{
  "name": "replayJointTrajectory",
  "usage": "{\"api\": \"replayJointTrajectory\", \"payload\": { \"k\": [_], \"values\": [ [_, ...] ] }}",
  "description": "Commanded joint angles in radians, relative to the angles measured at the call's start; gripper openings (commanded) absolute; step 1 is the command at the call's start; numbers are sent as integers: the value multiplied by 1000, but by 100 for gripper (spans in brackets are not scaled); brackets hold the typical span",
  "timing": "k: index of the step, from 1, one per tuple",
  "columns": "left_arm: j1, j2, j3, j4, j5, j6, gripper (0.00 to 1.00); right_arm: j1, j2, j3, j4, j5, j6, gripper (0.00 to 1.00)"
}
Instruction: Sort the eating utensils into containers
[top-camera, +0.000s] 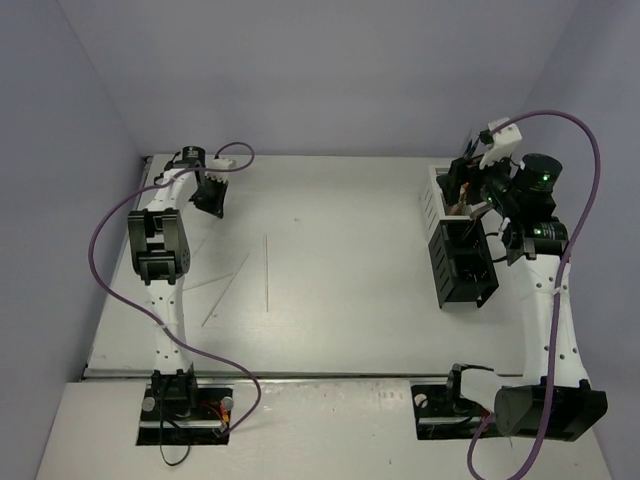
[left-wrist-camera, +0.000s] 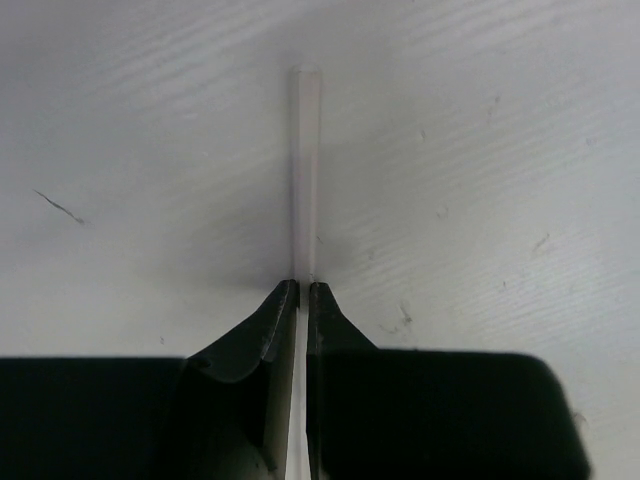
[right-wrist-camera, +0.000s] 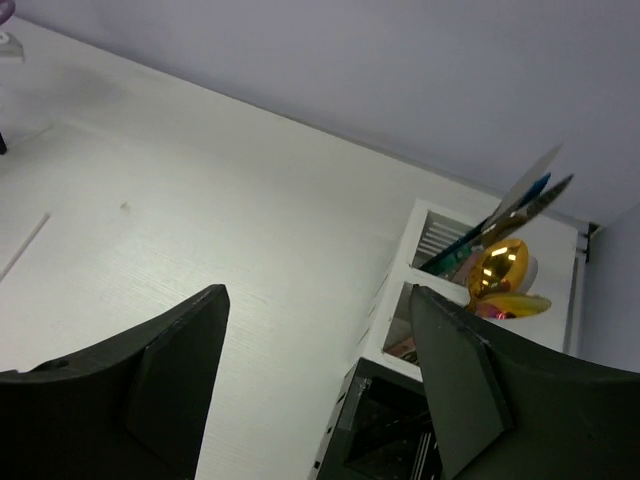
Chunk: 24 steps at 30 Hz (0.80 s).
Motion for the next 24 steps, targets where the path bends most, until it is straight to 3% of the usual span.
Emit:
{"api": "replayJointTrajectory", "payload": {
  "k": [1, 5, 16, 24],
  "values": [
    [-1, -164, -32, -59, 3, -65, 0, 100, -17, 56, 57, 15, -160, 67],
    [-3, -325, -57, -68, 124, -200, 0, 263, -37, 62, 41, 78, -344, 64],
    [-58, -658, -251, -75, 388, -651, 0, 921, 37, 13, -14, 354, -913, 64],
    [-93, -697, -445, -73, 624, -788, 0, 1163, 235, 47, 12, 333, -1082, 63]
  ]
}}
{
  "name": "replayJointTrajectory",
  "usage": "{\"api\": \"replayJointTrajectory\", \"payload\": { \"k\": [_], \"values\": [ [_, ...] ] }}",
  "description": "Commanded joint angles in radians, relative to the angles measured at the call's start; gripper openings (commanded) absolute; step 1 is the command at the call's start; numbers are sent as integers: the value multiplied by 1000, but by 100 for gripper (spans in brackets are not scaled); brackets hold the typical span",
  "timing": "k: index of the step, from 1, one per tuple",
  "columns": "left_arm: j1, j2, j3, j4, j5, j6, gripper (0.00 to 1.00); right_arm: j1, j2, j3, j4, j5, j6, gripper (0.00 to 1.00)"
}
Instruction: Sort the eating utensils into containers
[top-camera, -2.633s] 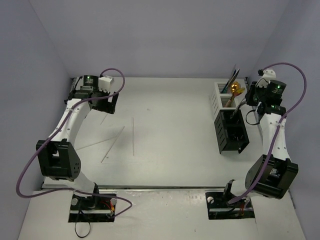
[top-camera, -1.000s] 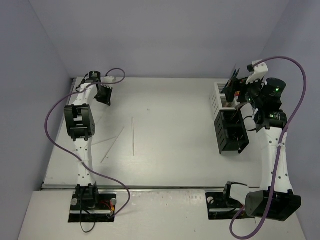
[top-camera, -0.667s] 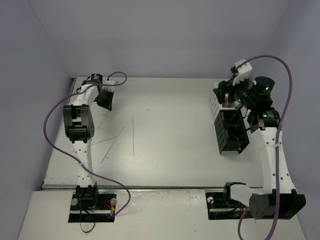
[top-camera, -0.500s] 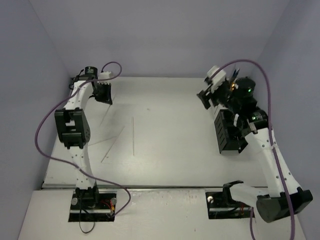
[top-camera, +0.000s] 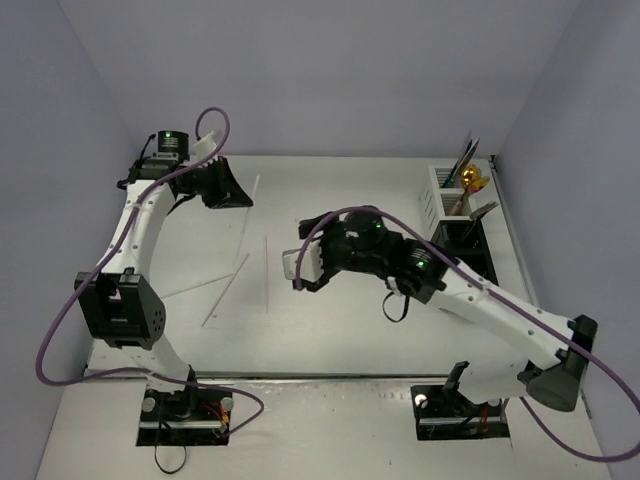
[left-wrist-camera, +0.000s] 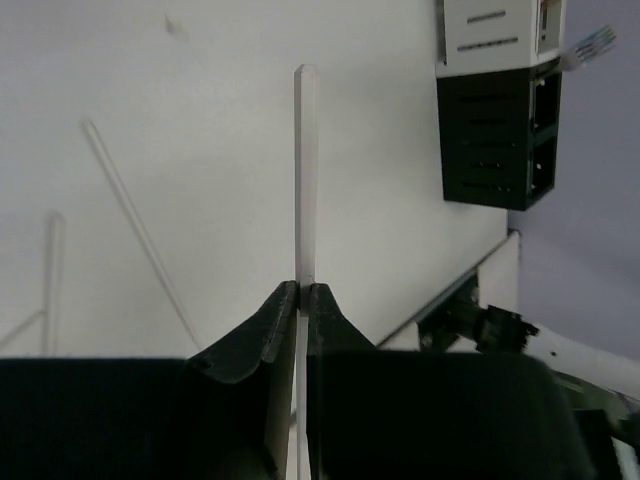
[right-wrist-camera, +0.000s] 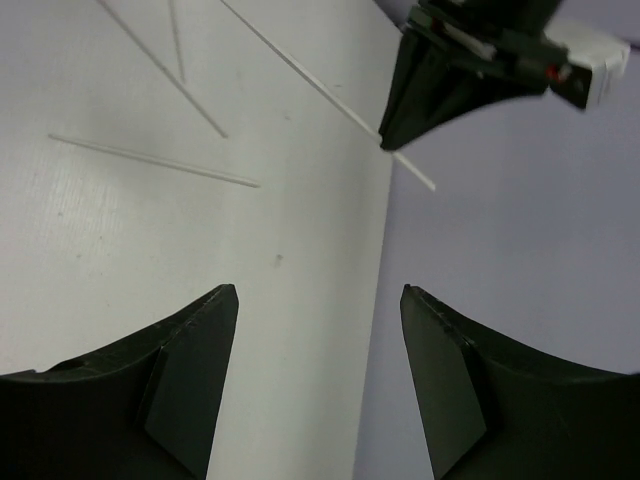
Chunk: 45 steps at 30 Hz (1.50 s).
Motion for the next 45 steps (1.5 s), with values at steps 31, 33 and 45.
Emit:
{"api": "replayJointTrajectory", "payload": {
  "k": [31, 33, 45],
  "values": [
    [-137, -139, -156, -12, 230, -35, 89, 188, 156, 75, 61, 60, -94, 0],
    [-87, -151, -118, -13, 163, -2, 89, 185, 120, 54, 61, 81, -50, 0],
    [151, -332, -272, 440, -197, 9, 89, -550, -336, -116, 164, 186, 868, 0]
  ]
}}
